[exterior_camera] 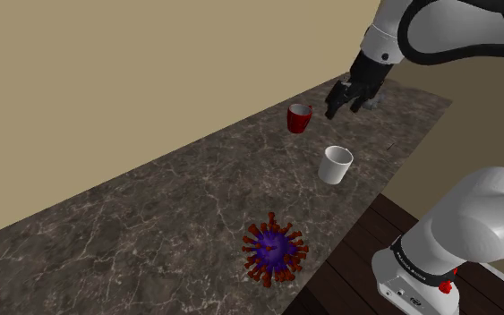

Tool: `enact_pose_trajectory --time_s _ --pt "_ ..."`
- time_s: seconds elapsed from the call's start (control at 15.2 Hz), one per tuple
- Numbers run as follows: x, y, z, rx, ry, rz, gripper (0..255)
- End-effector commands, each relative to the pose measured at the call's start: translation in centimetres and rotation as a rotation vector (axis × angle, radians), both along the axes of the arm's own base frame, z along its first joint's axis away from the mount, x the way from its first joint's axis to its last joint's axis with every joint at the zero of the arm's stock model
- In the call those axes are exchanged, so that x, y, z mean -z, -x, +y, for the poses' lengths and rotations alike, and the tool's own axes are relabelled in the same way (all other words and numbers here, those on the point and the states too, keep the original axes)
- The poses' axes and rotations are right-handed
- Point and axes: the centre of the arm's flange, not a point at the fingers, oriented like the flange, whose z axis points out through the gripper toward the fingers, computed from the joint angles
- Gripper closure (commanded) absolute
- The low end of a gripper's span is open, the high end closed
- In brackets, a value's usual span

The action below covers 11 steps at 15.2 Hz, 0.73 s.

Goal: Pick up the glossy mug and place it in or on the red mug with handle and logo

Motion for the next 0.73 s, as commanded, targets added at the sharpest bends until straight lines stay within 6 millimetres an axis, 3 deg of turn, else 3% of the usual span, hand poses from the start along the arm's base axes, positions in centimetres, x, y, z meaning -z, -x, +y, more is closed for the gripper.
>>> enact_pose_trajectory --time_s 0.0,0.53,0.66 --pt "2.7 0.1 0.3 0.015 0.018 0.009 0" --pt "13.2 0.7 1.5 0.072 0.085 0.048 0" --pt "14.7 0.7 1.5 0.077 0.092 0.052 0"
